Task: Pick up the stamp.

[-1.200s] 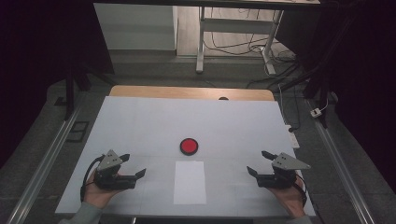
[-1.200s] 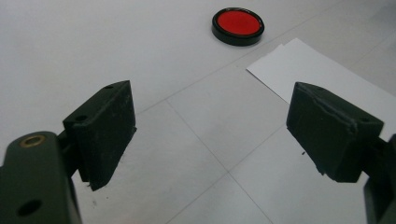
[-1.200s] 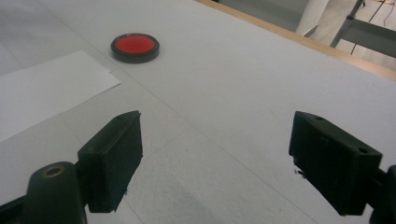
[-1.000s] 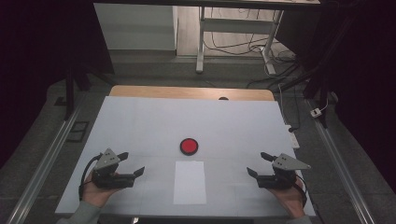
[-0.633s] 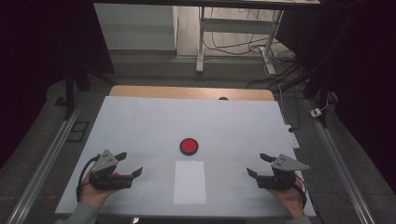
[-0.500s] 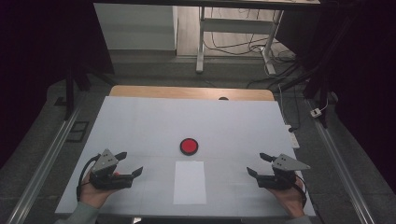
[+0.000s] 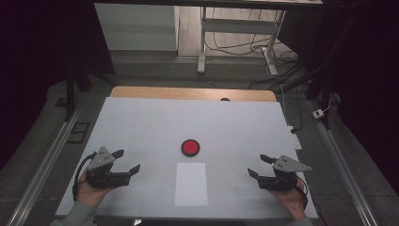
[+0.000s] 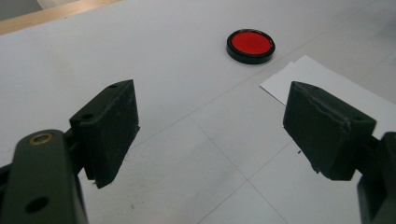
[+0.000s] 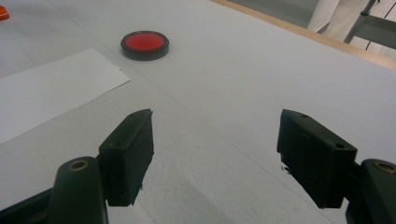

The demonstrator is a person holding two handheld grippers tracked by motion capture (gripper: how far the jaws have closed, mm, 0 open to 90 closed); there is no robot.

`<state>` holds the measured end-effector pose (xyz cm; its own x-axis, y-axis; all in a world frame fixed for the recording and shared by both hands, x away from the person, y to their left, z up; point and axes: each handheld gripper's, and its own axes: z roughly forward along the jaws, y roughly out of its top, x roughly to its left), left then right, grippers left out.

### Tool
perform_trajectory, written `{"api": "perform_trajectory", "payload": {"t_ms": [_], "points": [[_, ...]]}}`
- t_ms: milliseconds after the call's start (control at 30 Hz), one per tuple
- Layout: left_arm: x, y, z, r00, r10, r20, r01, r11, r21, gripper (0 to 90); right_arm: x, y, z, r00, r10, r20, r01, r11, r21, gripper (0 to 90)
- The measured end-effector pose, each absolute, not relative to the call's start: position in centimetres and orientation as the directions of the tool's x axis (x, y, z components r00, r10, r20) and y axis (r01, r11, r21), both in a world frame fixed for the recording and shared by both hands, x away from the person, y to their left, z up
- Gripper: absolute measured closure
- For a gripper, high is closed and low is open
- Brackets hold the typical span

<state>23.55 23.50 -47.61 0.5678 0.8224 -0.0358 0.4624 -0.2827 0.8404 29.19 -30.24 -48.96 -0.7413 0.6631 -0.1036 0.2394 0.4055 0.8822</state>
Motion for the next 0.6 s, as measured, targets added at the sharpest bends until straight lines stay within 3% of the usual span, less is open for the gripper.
{"api": "perform_trajectory", "payload": {"t_ms": [600], "points": [[24.2,25.4,-48.5,0.506,0.862,-0.012,0.538,-0.304,0.786,21.7,29.5,-29.8,-49.9,-0.744,0.662,-0.092,0.268,0.422,0.866,29.1]]}}
